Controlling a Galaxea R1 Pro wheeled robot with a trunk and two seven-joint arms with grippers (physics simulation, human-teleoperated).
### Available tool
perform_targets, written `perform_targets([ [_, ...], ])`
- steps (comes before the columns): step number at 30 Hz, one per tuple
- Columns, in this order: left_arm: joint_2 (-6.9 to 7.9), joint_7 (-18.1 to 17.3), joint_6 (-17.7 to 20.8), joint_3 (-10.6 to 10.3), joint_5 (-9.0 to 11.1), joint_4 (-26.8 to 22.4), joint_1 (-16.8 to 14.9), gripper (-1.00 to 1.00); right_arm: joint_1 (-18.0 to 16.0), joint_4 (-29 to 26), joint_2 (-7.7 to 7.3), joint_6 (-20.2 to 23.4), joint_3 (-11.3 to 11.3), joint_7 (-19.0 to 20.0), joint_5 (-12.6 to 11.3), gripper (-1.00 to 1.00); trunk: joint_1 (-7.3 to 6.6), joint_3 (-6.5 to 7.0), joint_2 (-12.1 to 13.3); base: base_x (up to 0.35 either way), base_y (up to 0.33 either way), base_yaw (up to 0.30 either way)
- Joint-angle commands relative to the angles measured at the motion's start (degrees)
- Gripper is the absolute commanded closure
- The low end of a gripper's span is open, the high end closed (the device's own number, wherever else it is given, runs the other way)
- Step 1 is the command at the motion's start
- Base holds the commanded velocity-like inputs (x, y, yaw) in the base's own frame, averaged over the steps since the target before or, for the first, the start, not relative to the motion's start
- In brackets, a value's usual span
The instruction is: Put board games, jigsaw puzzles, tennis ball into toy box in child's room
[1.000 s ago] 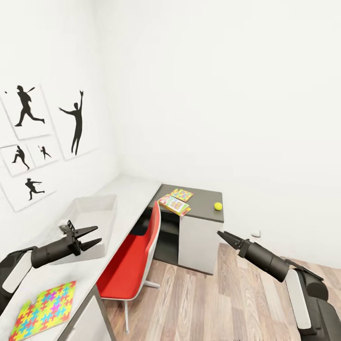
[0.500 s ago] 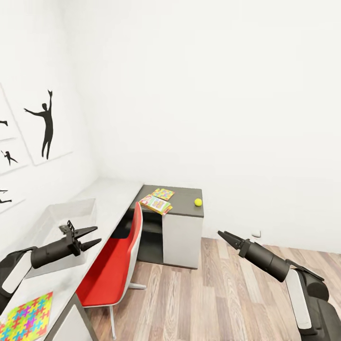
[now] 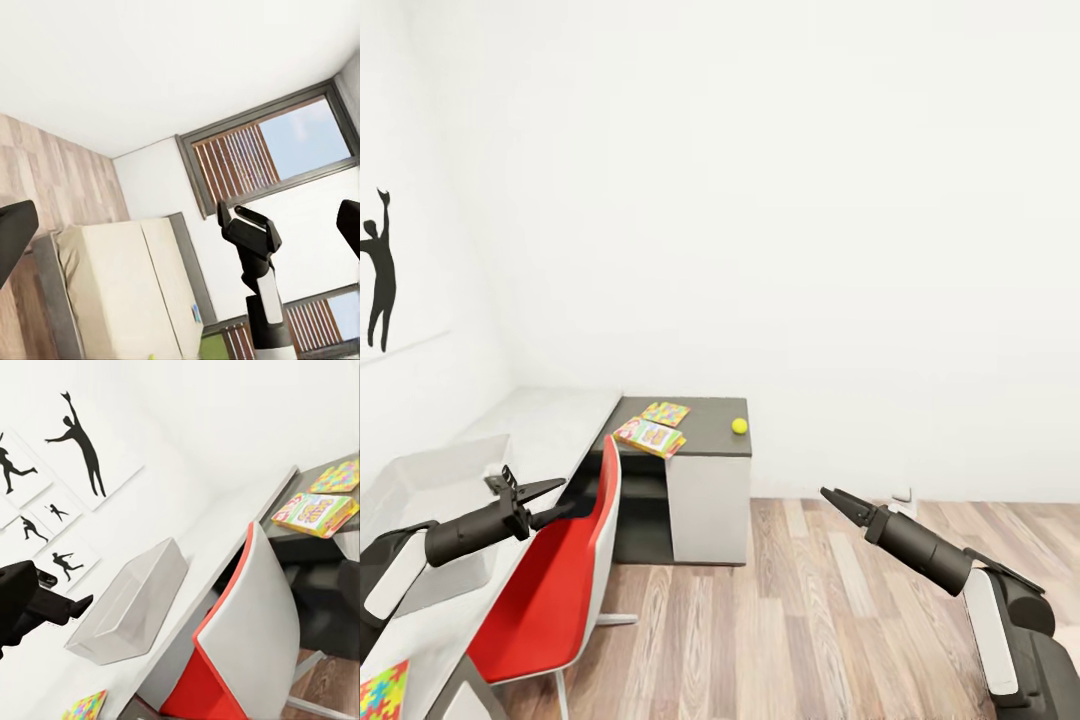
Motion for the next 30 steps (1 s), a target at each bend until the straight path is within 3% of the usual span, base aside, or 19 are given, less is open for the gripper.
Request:
perform_targets([
  [1,0.02,-0.08,0.33,0.02,0.08,-0.02,-0.02,-1.0,-0.06,0.05,0.0,0.34,-0.02,0.07,-0.21,-1.0,0.03,-0.08,-0.11,0.0,0.0,-0.281],
  [9,-0.06,-0.02,0.33,0.02,0.08,-0.02,-0.02,-1.0,-0.06,0.2,-0.01,0.34,-0.14,0.07,-0.21,-1.0,0.03,0.15,-0.11,0.0,0.0,-0.281],
  [18,-0.15,0.1,0.3,0.02,0.08,-0.02,-0.02,-1.0,-0.06,0.27,0.0,0.34,-1.94,0.12,-0.21,-1.0,0.03,0.4,-0.11,0.0,0.0,-0.281],
  [30,-0.35,0.17,-0.44,0.02,0.08,0.12,-0.02,-1.0,-0.06,0.32,0.01,0.34,-2.11,0.07,-0.18,-1.0,0.03,0.79,-0.11,0.0,0.0,-0.281],
])
